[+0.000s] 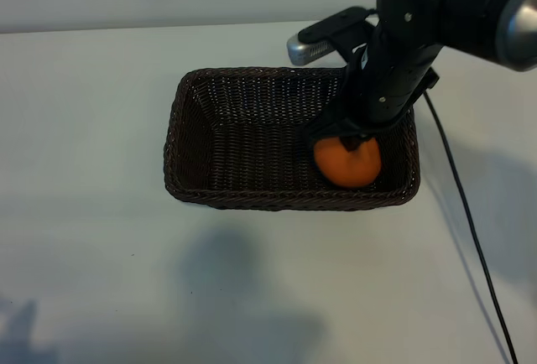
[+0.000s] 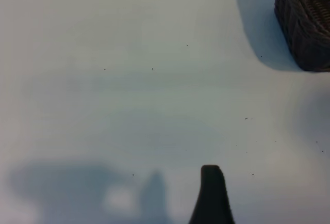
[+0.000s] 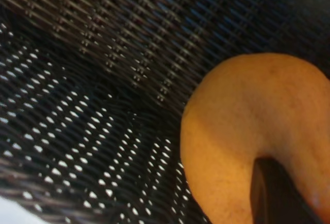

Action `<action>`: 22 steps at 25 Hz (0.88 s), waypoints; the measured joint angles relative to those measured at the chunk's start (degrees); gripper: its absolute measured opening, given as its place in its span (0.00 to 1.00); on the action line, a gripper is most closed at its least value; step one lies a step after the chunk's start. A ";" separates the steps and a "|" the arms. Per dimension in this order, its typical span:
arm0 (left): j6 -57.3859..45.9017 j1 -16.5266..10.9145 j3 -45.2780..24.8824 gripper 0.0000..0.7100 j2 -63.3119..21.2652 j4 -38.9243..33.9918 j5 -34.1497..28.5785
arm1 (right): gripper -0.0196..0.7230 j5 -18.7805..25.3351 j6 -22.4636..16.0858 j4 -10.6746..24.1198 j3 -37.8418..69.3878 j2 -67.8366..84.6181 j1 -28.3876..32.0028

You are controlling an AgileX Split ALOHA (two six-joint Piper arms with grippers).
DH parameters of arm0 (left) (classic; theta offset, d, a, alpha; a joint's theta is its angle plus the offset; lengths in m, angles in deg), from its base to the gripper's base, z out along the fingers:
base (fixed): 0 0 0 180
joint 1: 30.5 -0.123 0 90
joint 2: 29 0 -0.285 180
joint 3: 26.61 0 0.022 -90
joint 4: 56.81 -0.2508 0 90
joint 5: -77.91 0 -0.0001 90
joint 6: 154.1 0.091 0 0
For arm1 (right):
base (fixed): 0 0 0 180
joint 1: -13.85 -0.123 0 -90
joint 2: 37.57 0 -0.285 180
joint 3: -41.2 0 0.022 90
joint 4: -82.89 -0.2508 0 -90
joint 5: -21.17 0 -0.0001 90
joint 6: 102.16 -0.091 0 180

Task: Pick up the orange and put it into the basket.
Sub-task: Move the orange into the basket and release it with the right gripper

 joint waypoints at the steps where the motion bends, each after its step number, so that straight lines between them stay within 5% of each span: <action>1: 0.00 0.00 0.00 0.78 0.00 0.00 0.00 | 0.13 -0.02 0.18 -0.11 0.00 -0.66 0.00; 15: 0.00 0.00 0.00 0.78 0.00 0.00 0.00 | 0.16 -0.36 1.38 -0.37 -0.12 -4.74 0.00; 18: 0.00 0.00 0.00 0.78 0.00 0.00 0.00 | 0.29 -0.07 1.38 -0.37 -0.56 -4.74 0.00; 22: 0.00 0.00 0.00 0.78 0.00 0.00 0.00 | 0.63 2.24 1.38 -0.50 -2.42 -4.74 0.00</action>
